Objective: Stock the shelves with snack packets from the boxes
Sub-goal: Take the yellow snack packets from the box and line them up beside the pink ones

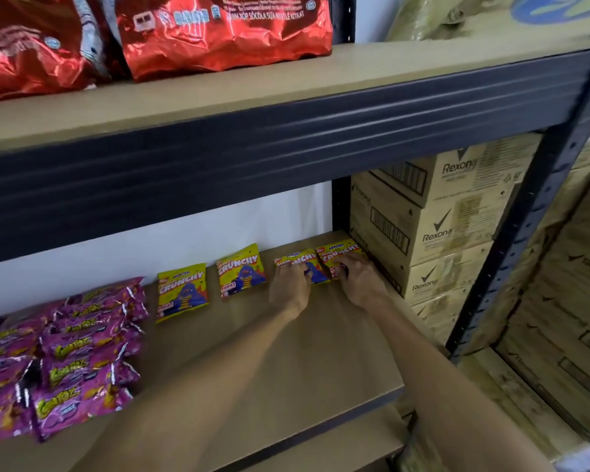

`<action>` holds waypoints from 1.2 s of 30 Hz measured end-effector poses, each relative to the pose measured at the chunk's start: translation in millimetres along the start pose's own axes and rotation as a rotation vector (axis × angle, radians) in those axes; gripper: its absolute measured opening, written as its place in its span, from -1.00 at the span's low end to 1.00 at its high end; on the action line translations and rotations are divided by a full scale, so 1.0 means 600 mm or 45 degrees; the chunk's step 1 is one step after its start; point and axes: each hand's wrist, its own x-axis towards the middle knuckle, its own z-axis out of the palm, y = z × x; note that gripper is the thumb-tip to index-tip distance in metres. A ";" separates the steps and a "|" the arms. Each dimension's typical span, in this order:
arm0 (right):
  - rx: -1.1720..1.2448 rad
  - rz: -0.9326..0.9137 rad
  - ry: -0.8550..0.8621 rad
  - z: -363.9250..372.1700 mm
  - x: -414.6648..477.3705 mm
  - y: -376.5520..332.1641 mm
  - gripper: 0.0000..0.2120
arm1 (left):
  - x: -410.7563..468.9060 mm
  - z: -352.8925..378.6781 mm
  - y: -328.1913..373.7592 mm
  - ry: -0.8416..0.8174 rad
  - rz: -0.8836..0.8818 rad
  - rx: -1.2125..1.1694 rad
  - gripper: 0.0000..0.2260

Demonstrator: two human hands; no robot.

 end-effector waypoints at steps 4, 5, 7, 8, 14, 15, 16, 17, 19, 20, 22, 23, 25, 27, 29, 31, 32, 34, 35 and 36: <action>0.038 -0.046 0.027 0.015 0.027 0.011 -0.71 | 0.030 -0.001 -0.006 0.022 -0.001 0.013 -0.80; 0.056 -0.057 0.023 0.016 0.031 0.012 -0.72 | 0.035 -0.001 -0.007 0.016 -0.007 0.006 -0.80; 0.060 -0.074 0.009 0.017 0.040 0.013 -0.71 | 0.047 0.000 -0.011 0.001 -0.009 -0.009 -0.79; 0.053 -0.084 0.006 0.018 0.044 0.014 -0.71 | 0.051 0.001 -0.012 -0.006 -0.010 -0.010 -0.79; 0.012 -0.128 0.004 0.023 0.053 0.017 -0.67 | 0.061 0.009 -0.019 0.019 0.019 -0.013 -0.79; -0.008 -0.141 0.018 0.024 0.051 0.016 -0.66 | 0.061 0.011 -0.021 0.019 0.024 -0.004 -0.79; -0.030 -0.153 0.029 0.024 0.049 0.015 -0.65 | 0.062 0.013 -0.023 0.017 0.026 0.007 -0.79; -0.057 -0.160 0.029 0.024 0.047 0.014 -0.65 | 0.063 0.014 -0.024 0.013 0.022 0.014 -0.78; -0.118 -0.161 0.009 0.024 0.047 0.012 -0.63 | 0.066 0.015 -0.025 0.001 0.012 0.028 -0.78; -0.152 -0.160 -0.004 0.024 0.048 0.012 -0.62 | 0.067 0.015 -0.025 -0.004 0.012 0.040 -0.78; -0.210 -0.159 -0.040 0.025 0.049 0.013 -0.59 | 0.069 0.012 -0.023 -0.009 0.011 0.087 -0.78; -0.219 -0.158 -0.061 0.024 0.049 0.014 -0.58 | 0.070 0.010 -0.021 -0.015 0.005 0.121 -0.78; -0.216 -0.150 -0.096 0.022 0.050 0.015 -0.57 | 0.070 0.005 -0.016 -0.046 0.001 0.212 -0.80; -0.235 -0.147 -0.135 0.023 0.054 0.014 -0.56 | 0.073 -0.005 -0.012 -0.090 -0.004 0.314 -0.80; -0.261 -0.150 -0.163 0.020 0.056 0.012 -0.56 | 0.079 -0.012 -0.010 -0.120 -0.011 0.348 -0.81; -0.274 -0.156 -0.182 0.017 0.056 0.009 -0.56 | 0.080 -0.016 -0.009 -0.132 -0.018 0.346 -0.81; -0.279 -0.156 -0.187 0.017 0.055 0.008 -0.55 | 0.079 -0.018 -0.009 -0.138 -0.018 0.339 -0.81; -0.305 -0.159 -0.169 0.018 0.050 0.007 -0.54 | 0.080 -0.018 -0.011 -0.156 -0.015 0.333 -0.80; -0.319 -0.164 -0.154 0.019 0.047 0.008 -0.53 | 0.080 -0.018 -0.012 -0.164 -0.011 0.331 -0.80; -0.321 -0.169 -0.138 0.019 0.046 0.009 -0.53 | 0.080 -0.019 -0.014 -0.173 -0.005 0.323 -0.80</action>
